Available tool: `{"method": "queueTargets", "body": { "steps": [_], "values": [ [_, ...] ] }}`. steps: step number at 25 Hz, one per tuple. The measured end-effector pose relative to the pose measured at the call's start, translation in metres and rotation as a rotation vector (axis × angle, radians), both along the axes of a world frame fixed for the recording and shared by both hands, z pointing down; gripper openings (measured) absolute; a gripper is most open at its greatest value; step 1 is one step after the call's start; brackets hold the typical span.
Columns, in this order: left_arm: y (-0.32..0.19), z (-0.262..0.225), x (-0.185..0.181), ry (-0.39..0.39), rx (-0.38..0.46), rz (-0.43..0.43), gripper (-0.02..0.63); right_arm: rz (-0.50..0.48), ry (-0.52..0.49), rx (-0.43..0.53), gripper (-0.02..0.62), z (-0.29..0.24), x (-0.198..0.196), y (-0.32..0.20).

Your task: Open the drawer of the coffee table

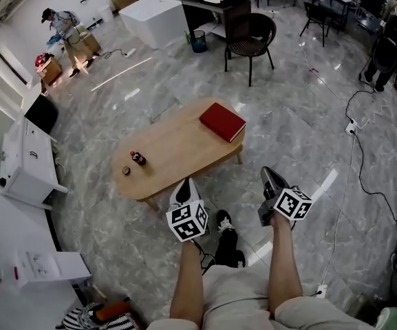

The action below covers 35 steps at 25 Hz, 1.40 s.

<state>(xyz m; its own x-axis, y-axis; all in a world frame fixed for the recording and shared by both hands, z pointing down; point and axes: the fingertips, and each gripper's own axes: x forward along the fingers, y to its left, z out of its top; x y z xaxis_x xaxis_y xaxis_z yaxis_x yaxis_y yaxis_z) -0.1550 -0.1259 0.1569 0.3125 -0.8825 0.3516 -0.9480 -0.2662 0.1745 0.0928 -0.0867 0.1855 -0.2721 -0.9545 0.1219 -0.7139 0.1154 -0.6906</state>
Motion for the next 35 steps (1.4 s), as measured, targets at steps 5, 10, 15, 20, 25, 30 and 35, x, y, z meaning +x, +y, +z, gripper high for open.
{"method": "queueTargets", "body": {
  "steps": [5,10,15,20,25,30,35],
  "values": [
    [-0.058,-0.007,0.001,-0.002,0.013,-0.015,0.011,0.036,-0.078,0.016,0.015,-0.008,0.014,-0.049],
    [-0.115,0.011,-0.007,0.063,0.001,-0.108,0.011,-0.007,-0.007,-0.040,0.015,0.005,0.020,-0.103],
    [-0.161,0.037,-0.017,0.088,-0.010,-0.189,0.011,-0.048,0.054,-0.038,0.015,0.008,0.022,-0.153],
    [-0.198,0.071,-0.027,0.100,-0.045,-0.233,0.011,-0.095,0.148,-0.050,0.015,0.026,0.011,-0.197],
    [-0.216,0.107,-0.015,0.063,-0.096,-0.202,0.011,-0.191,0.258,-0.064,0.015,0.047,-0.010,-0.232],
    [-0.220,0.139,0.008,-0.002,-0.087,-0.139,0.011,-0.276,0.362,-0.069,0.015,0.088,-0.013,-0.253],
    [-0.207,0.214,0.024,-0.116,-0.067,-0.119,0.011,-0.318,0.485,-0.029,0.015,0.157,-0.007,-0.266]
  ]
}}
